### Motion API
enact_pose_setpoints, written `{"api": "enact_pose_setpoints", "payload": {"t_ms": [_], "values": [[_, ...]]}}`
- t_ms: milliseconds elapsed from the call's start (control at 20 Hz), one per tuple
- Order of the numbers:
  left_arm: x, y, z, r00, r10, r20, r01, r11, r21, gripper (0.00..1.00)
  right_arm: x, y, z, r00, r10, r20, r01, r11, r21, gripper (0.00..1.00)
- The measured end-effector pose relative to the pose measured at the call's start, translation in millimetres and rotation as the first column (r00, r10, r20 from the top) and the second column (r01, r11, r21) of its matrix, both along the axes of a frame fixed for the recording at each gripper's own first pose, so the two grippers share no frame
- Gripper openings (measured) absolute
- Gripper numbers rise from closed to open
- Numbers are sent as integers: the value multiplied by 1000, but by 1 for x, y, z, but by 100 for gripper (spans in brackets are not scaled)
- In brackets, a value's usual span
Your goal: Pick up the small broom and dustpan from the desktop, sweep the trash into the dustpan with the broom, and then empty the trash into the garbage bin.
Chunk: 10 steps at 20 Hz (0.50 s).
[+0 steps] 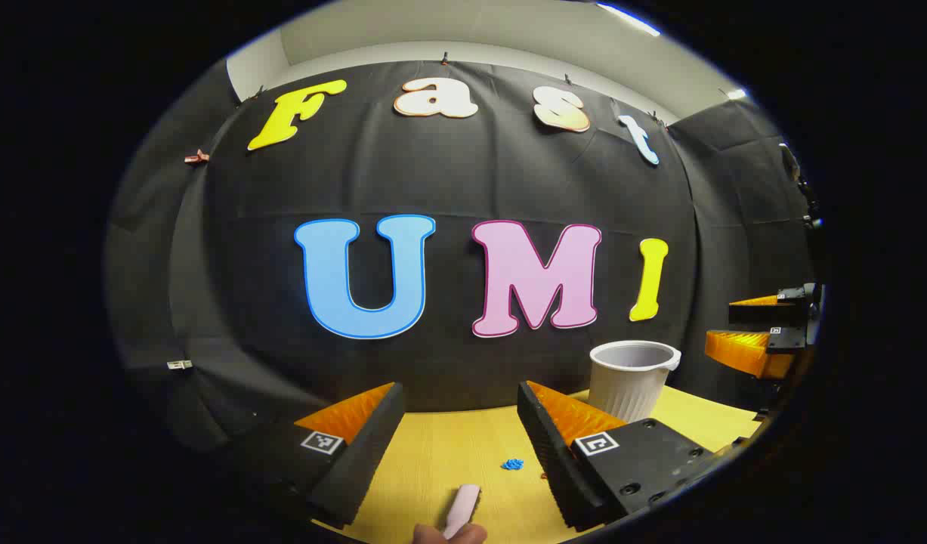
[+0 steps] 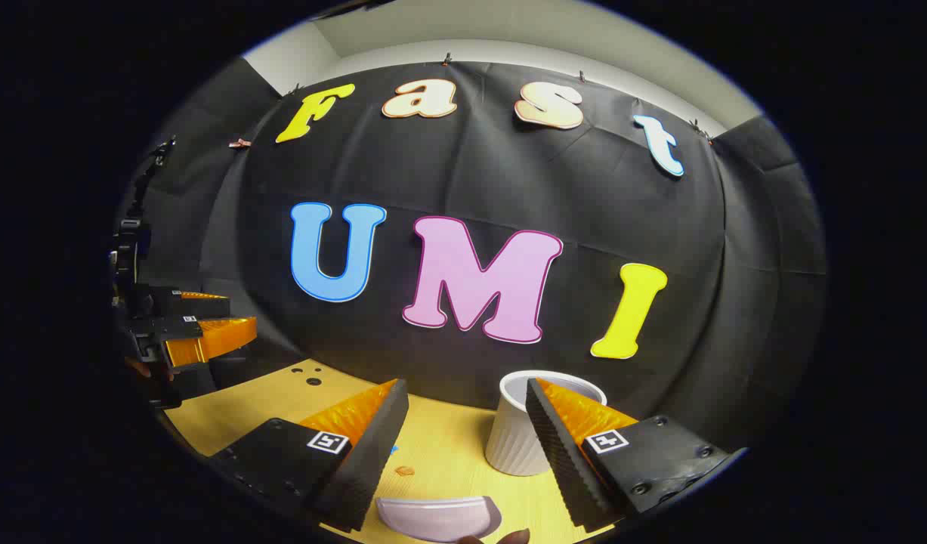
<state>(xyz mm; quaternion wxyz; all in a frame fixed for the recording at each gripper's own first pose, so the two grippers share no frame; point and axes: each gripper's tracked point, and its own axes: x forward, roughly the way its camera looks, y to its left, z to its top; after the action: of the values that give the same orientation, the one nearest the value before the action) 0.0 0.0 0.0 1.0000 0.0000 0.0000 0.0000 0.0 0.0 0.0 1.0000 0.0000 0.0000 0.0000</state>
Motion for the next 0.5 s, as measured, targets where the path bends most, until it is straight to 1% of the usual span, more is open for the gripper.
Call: {"api": "enact_pose_setpoints", "payload": {"t_ms": [300, 500], "values": [[-1, -3, -2, 1000, -4, 3, 4, 1000, 8, 95, -1, 1, -1, 1000, 15, -6, -15, 1000, -3, 98], [-1, -8, -8, 999, -29, -17, 29, 1000, 5, 95, -3, 5, -3, 999, 30, -12, -30, 1000, -1, 97]]}}
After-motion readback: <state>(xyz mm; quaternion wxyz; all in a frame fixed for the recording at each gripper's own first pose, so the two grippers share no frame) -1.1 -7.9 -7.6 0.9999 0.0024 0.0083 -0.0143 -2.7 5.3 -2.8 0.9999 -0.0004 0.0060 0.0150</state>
